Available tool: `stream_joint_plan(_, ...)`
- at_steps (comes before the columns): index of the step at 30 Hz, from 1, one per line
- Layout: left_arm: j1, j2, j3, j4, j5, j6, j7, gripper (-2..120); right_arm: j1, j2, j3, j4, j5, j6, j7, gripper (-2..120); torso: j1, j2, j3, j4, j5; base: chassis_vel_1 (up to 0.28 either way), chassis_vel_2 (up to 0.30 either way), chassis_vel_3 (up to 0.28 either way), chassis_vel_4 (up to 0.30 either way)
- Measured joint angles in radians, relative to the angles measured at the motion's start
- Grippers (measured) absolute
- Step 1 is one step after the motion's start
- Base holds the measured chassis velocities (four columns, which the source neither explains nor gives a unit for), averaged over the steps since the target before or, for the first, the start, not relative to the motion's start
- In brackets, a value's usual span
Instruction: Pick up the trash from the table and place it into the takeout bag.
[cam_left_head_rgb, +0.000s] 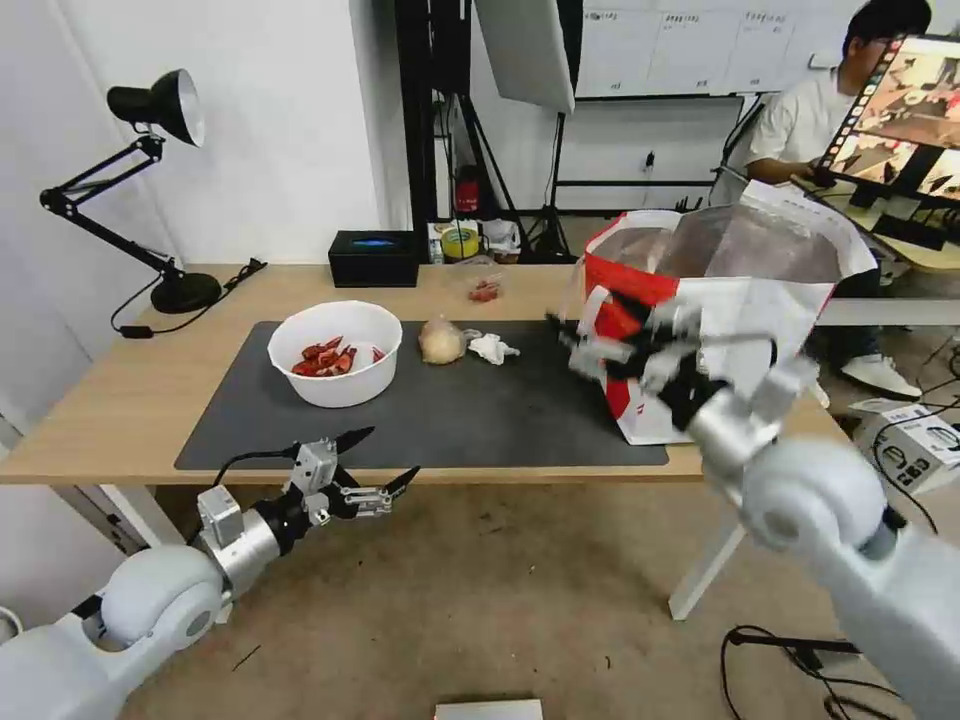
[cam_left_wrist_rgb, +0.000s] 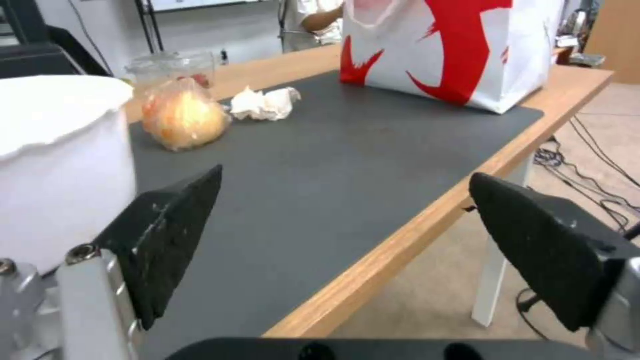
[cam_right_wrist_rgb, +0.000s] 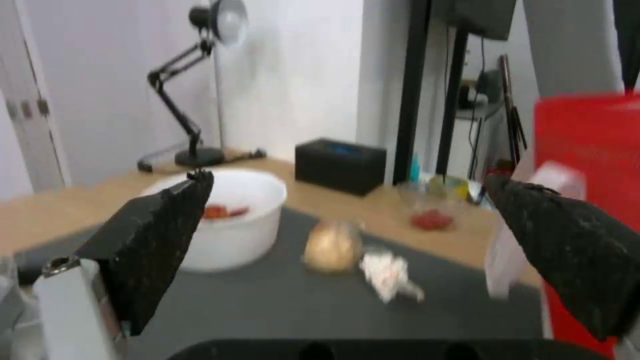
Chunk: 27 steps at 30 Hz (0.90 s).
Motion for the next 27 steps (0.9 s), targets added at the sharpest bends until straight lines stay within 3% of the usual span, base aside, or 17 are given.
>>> stream_joint_plan(4, 0.051, -0.025, -0.051, -0.003, 0.021, -0.013, 0.002, 100, -0.089, 0.017, -0.020, -0.003, -0.079, 0.046, 0.009, 100, 0.000, 0.000, 0.000, 0.0000, 0.0002, 0.000, 0.000, 0.000, 0.000)
stream_joint_plan(6, 0.113, -0.067, -0.103, -0.010, 0.049, -0.037, 0.003, 100, -0.186, 0.043, -0.025, -0.015, -0.143, 0.108, 0.015, 100, 0.000, 0.000, 0.000, 0.0001, 0.0002, 0.000, 0.000, 0.000, 0.000)
stream_joint_plan(14, 0.175, -0.169, -0.136, -0.008, 0.116, -0.073, -0.009, 100, -0.365, 0.105, 0.001, -0.032, -0.264, 0.250, 0.039, 100, 0.000, 0.000, 0.000, -0.0001, -0.0001, 0.000, 0.000, 0.000, 0.000)
stream_joint_plan(16, 0.192, -0.193, -0.143, -0.008, 0.131, -0.081, -0.038, 100, -0.390, 0.114, 0.002, -0.039, -0.285, 0.276, 0.055, 100, 0.000, 0.000, 0.000, -0.0001, 0.0002, 0.000, 0.000, 0.000, 0.000)
stream_joint_plan(17, 0.217, -0.228, -0.152, -0.007, 0.163, -0.087, -0.120, 100, -0.429, 0.126, 0.002, -0.046, -0.310, 0.306, 0.099, 100, 0.000, 0.000, 0.000, 0.0001, 0.0002, 0.000, 0.000, 0.000, 0.000)
stream_joint_plan(20, 0.230, -0.245, -0.162, -0.001, 0.183, -0.088, -0.164, 100, -0.451, 0.131, 0.001, -0.048, -0.319, 0.319, 0.128, 100, 0.000, 0.000, 0.000, 0.0001, 0.0001, 0.000, 0.000, 0.000, 0.000)
stream_joint_plan(21, 0.249, -0.258, -0.176, 0.011, 0.196, -0.088, -0.207, 100, -0.477, 0.132, 0.000, -0.054, -0.335, 0.333, 0.150, 100, 0.000, 0.000, 0.000, 0.0001, 0.0000, 0.000, 0.000, 0.000, 0.000)
stream_joint_plan(27, 0.299, -0.268, -0.209, 0.034, 0.196, -0.100, -0.231, 100, -0.512, 0.134, -0.009, -0.078, -0.358, 0.365, 0.183, 100, 0.000, 0.000, 0.000, 0.0001, 0.0002, 0.000, 0.000, 0.000, 0.000)
